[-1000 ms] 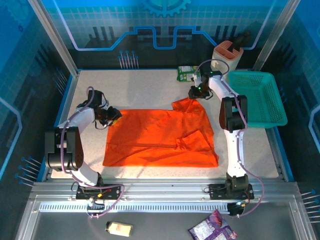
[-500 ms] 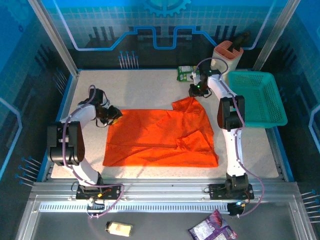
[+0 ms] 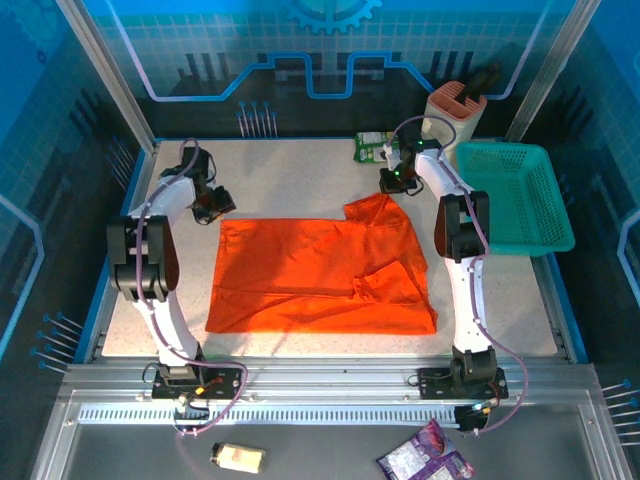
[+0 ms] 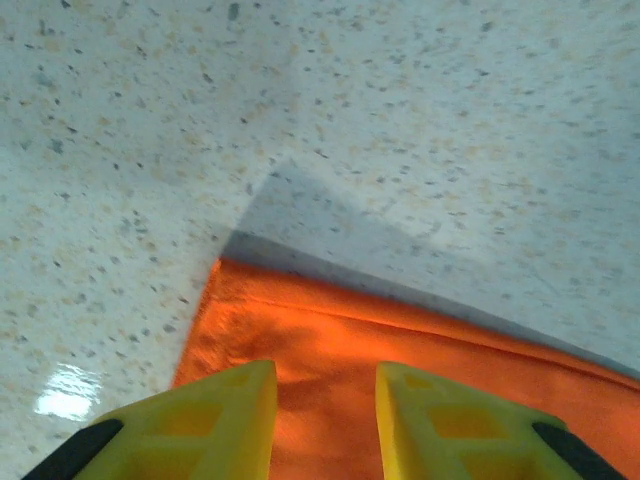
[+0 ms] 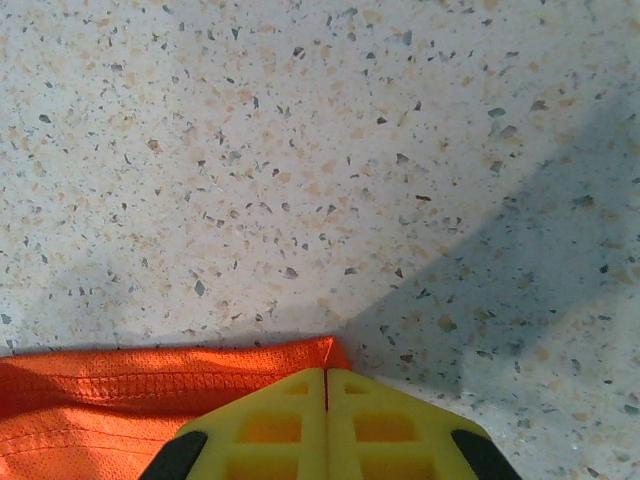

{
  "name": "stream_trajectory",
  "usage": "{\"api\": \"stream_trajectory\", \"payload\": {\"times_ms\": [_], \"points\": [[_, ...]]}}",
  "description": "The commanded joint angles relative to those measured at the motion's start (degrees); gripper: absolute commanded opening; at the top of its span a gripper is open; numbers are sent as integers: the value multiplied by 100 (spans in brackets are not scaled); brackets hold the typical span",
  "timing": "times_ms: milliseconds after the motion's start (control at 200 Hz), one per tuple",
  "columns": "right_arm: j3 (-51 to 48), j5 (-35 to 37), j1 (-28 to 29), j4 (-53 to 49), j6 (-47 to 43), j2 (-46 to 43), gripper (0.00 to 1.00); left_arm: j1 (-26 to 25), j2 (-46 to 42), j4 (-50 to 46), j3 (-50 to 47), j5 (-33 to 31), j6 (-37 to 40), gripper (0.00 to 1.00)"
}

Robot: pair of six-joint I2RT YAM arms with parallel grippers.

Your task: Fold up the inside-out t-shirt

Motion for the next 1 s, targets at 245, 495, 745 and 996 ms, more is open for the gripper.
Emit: {"api": "stream_trajectory", "payload": {"times_ms": [245, 495, 745, 996], "points": [[-128, -63, 38, -175, 63, -189, 8, 123, 979, -714, 906, -232, 650, 33], [-149, -19, 43, -223, 55, -208, 8, 122, 1304, -827, 1122, -401, 715, 30], [-152, -10, 43, -226, 66, -186, 8, 114, 1415, -944, 1106, -372, 690, 30], [-162, -3, 38, -215, 65, -206, 8, 20, 1339, -1176, 1158, -750, 759, 32]]}}
